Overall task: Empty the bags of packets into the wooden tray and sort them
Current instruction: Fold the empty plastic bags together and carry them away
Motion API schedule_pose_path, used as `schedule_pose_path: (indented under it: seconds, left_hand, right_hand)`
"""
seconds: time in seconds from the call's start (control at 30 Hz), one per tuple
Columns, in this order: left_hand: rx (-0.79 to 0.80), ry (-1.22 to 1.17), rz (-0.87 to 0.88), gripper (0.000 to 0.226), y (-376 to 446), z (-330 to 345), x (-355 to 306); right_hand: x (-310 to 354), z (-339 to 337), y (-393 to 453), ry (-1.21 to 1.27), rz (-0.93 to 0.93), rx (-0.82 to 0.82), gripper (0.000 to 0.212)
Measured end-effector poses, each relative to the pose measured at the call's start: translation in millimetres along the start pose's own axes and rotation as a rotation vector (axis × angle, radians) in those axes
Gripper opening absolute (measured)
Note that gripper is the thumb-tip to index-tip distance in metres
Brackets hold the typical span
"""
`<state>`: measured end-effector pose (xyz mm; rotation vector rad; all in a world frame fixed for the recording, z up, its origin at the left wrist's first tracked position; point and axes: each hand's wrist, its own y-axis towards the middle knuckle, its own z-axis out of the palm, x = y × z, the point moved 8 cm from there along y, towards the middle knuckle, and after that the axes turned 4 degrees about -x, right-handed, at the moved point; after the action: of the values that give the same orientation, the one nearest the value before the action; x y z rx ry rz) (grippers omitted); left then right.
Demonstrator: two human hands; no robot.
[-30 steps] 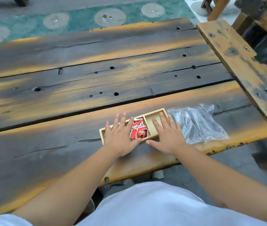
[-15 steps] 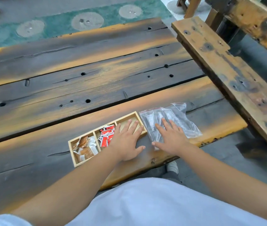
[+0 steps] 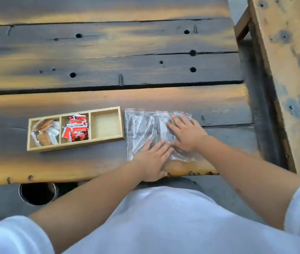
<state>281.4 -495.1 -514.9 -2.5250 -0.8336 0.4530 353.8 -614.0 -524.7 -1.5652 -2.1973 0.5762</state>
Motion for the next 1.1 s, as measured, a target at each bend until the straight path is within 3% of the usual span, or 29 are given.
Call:
schedule_pose_path:
  seconds: [0.3,0.4,0.47,0.57,0.67,0.77,0.93,1.1]
  left_hand:
    - [0.191,0.057,-0.035,0.088,0,33,-9]
    - [0.125,-0.029,-0.032,0.084,5,23,-13]
    - [-0.01,-0.155,-0.071,0.074,11,6,-12]
    - [-0.209,-0.334,-0.187,0.061,26,-25,2]
    - [-0.338,-0.438,-0.298,0.056,55,-55,25]
    - [-0.403,-0.5,-0.352,0.057,96,-79,48]
    - [-0.229,-0.387,-0.259,0.047,160,-94,60]
    - [-0.072,-0.493,-0.236,0.021,174,-85,63]
  right_hand:
    - [-46,16,26,-0.064,-0.111,0.097,0.081]
    - [-48,8,25,-0.013,-0.134,0.044,0.084]
    - [-56,-4,21,0.2,-0.011,-0.106,0.084]
    - [-79,-5,-3,0.629,0.4,-0.337,0.071]
    - [-78,34,-33,0.975,0.713,-0.224,0.056]
    - [-59,63,-53,0.962,0.704,-0.019,0.042]
    - [-55,72,-58,1.024,0.681,0.014,0.01]
    - [-69,70,-59,1.123,0.637,-0.024,0.017]
